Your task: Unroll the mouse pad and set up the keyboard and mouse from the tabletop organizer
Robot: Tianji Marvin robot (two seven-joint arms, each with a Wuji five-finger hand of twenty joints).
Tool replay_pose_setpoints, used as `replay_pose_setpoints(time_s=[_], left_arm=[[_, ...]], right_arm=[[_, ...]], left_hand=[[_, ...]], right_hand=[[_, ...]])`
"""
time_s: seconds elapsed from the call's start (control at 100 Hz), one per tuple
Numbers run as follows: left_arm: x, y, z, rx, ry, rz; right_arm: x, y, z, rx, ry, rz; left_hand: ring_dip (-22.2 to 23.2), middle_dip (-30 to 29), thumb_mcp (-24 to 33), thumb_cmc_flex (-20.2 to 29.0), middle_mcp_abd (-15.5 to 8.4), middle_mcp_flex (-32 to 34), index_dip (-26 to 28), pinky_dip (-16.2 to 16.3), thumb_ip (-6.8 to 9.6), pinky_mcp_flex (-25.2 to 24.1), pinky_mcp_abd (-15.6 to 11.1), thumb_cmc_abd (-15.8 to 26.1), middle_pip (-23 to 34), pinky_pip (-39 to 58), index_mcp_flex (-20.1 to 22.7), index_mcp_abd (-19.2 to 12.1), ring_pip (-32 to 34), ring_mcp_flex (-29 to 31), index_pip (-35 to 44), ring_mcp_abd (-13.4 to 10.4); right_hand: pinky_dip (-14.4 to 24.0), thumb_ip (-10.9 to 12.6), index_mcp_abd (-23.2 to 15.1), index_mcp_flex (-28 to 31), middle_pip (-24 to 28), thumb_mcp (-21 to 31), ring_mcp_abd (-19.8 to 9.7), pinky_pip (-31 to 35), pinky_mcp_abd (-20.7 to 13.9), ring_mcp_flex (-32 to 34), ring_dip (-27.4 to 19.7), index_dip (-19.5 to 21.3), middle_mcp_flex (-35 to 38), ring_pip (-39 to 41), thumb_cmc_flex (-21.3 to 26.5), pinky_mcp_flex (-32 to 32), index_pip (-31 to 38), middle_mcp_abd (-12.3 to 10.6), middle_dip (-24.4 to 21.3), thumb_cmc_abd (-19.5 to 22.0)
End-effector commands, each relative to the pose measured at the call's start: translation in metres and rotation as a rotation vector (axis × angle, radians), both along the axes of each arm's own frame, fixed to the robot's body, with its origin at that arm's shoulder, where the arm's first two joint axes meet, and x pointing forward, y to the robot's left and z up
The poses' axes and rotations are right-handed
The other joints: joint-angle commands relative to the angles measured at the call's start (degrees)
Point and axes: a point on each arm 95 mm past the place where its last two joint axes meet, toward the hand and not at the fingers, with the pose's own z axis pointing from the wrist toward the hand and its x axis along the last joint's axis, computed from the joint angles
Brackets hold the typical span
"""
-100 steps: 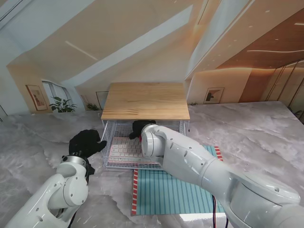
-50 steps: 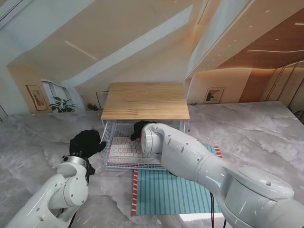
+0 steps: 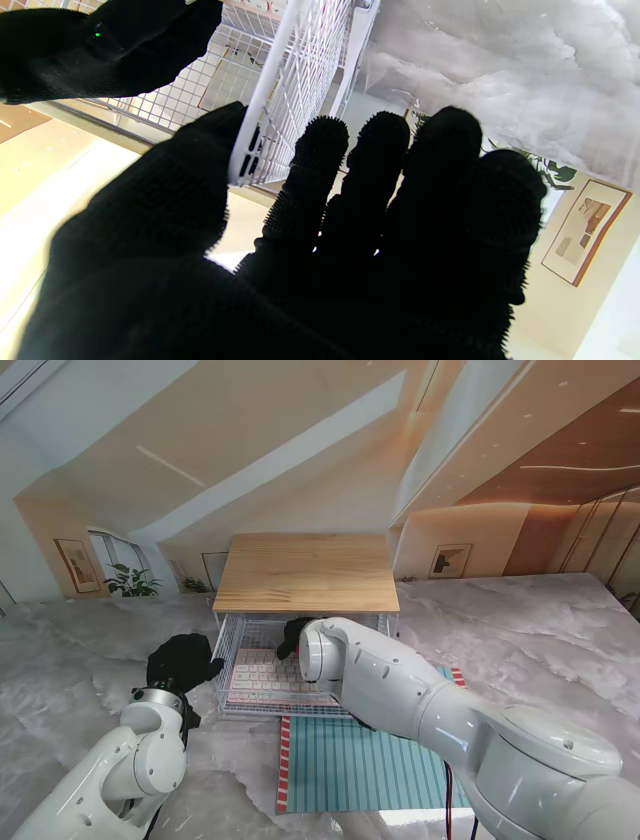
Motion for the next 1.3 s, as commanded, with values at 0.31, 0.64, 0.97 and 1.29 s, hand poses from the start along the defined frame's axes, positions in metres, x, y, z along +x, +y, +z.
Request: replay_pose_setpoints(time_s=[0.31, 0.64, 0.97, 1.29], left_arm=[[-0.0002, -0.0017, -0.0035, -0.009, 0.019, -0.013], [0.0000, -0.0025, -0.0036, -0.012, 0.021, -0.015], [0.0003, -0.0032, -0.0036, -0.016, 0.021, -0.015], [0.0010, -0.0040, -0.0035, -0.019, 0.022, -0.016]], right_arm=[[-0.0024, -0.0011, -0.0030, -0.005, 0.035, 0.000], [-0.0016, -0.0032, -0.0029, -0.002, 0.033, -0.003], [-0.0005, -0.0068, -0.0015, 0.019, 0.030, -0.006], [0.0007, -0.0097, 0.0000, 0.018, 0.007, 0.018]], left_hand=[[0.3, 0.9, 3.9, 5.4, 0.7, 2.4, -1.0, -1.1, 0.00, 2.2, -0.6, -1.6, 1.0, 2.4, 0.8, 1.3, 1.7, 2.5, 2.1, 2.7], [0.3, 0.9, 4.2, 5.3, 0.7, 3.0, -1.2, -1.5, 0.13, 2.9, -0.5, -1.9, 1.3, 2.8, 1.0, 1.5, 2.0, 3.1, 2.7, 2.6], [0.2, 0.8, 4.5, 5.1, 0.8, 3.0, -1.4, -1.9, 0.09, 3.1, -0.3, -1.9, 1.3, 3.0, 1.0, 1.5, 2.0, 3.2, 3.0, 2.6], [0.2, 0.8, 4.5, 5.1, 0.8, 3.0, -1.5, -2.1, -0.01, 3.1, -0.3, -1.8, 1.3, 3.1, 1.0, 1.4, 2.0, 3.1, 3.0, 2.6]], right_hand=[[6.5, 0.8, -0.5, 5.3, 9.3, -1.4, 0.2, -1.0, 0.8, 6.4, 3.9, 10.2, 10.3, 7.7, -2.6, -0.8, 8.1, 1.4, 4.4, 0.7], [7.8, 0.9, -2.6, 6.6, 18.2, -1.5, -0.1, -0.1, 1.3, 7.5, 4.9, 18.2, 14.6, 9.8, -4.3, 0.3, 16.7, 2.1, 8.4, 0.0], [11.4, 1.4, -5.3, 4.5, 21.1, -2.4, 3.3, 12.5, 7.2, 20.3, 4.8, 20.5, 13.5, 11.6, -8.3, 20.4, 20.0, 0.7, 10.9, -3.0], [12.6, 1.5, -7.9, 1.6, 22.3, -2.8, 0.7, 22.4, 6.2, 34.2, 6.0, 20.7, 10.3, 19.6, -8.9, 35.6, 21.2, -0.2, 12.1, -4.2]])
